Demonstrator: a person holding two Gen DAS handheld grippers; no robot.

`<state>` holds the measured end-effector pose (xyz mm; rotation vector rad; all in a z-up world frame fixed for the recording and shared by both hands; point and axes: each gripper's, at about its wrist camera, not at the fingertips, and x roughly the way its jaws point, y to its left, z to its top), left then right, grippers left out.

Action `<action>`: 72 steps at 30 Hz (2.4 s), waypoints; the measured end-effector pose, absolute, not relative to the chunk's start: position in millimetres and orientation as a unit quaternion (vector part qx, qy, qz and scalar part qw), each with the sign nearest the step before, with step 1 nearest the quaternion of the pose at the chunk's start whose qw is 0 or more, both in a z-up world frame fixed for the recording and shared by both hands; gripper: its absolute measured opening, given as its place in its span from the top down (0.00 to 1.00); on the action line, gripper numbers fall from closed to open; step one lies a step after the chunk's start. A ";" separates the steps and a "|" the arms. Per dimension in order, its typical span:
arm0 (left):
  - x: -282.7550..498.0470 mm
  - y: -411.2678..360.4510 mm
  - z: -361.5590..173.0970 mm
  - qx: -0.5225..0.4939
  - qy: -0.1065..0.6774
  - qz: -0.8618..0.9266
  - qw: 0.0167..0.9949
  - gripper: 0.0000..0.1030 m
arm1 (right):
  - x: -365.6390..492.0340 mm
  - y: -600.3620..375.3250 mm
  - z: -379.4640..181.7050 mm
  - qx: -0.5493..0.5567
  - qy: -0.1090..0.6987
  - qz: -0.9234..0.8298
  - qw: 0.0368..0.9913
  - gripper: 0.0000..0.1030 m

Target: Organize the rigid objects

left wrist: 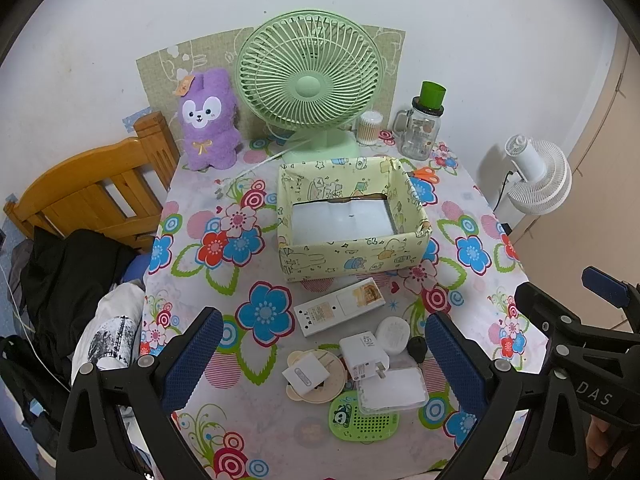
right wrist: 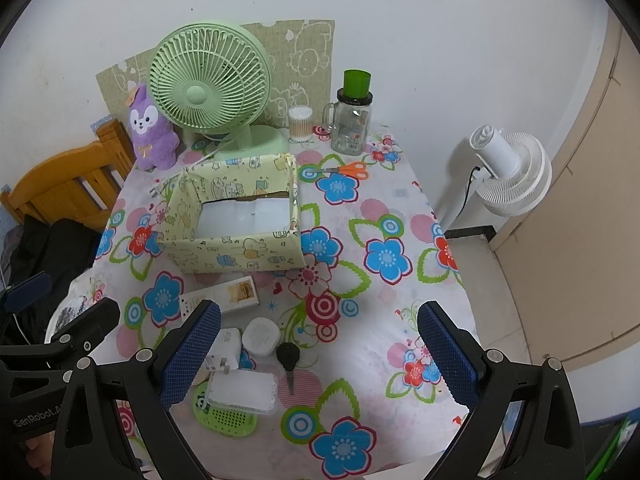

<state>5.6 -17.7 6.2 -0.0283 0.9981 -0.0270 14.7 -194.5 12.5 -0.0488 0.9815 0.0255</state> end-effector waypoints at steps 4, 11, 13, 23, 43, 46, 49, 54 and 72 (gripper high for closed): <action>6.4 -17.1 2.2 -0.010 0.482 -0.015 0.876 0.01 | 14.8 -193.3 8.5 -0.024 0.476 0.012 0.879 0.03; 13.3 -15.7 -5.5 0.000 0.489 -0.021 0.872 0.01 | 21.3 -190.9 3.0 -0.024 0.484 0.013 0.875 0.04; 15.9 -14.9 -10.3 0.004 0.493 -0.022 0.870 0.01 | 22.0 -190.4 -0.7 -0.022 0.487 0.013 0.873 0.04; 33.1 -13.2 -50.3 0.020 0.531 -0.037 0.846 0.01 | 33.1 -185.6 -33.5 -0.020 0.514 0.021 0.857 0.04; 79.0 -15.1 -111.9 0.084 0.557 -0.101 0.820 0.03 | 63.2 -175.4 -96.8 -0.004 0.554 0.005 0.833 0.08; 84.5 -16.9 -122.0 0.093 0.559 -0.112 0.817 0.03 | 64.6 -175.4 -107.4 -0.001 0.560 -0.002 0.829 0.09; 89.7 -19.6 -133.4 0.102 0.562 -0.124 0.812 0.04 | 66.3 -174.7 -118.8 0.004 0.567 -0.007 0.824 0.10; 97.0 -20.7 -149.8 0.115 0.565 -0.135 0.806 0.05 | 68.3 -171.6 -135.7 0.011 0.577 -0.014 0.817 0.12; 110.5 -36.5 -196.4 0.162 0.583 -0.173 0.777 0.08 | 67.9 -165.3 -177.7 0.040 0.603 -0.033 0.796 0.18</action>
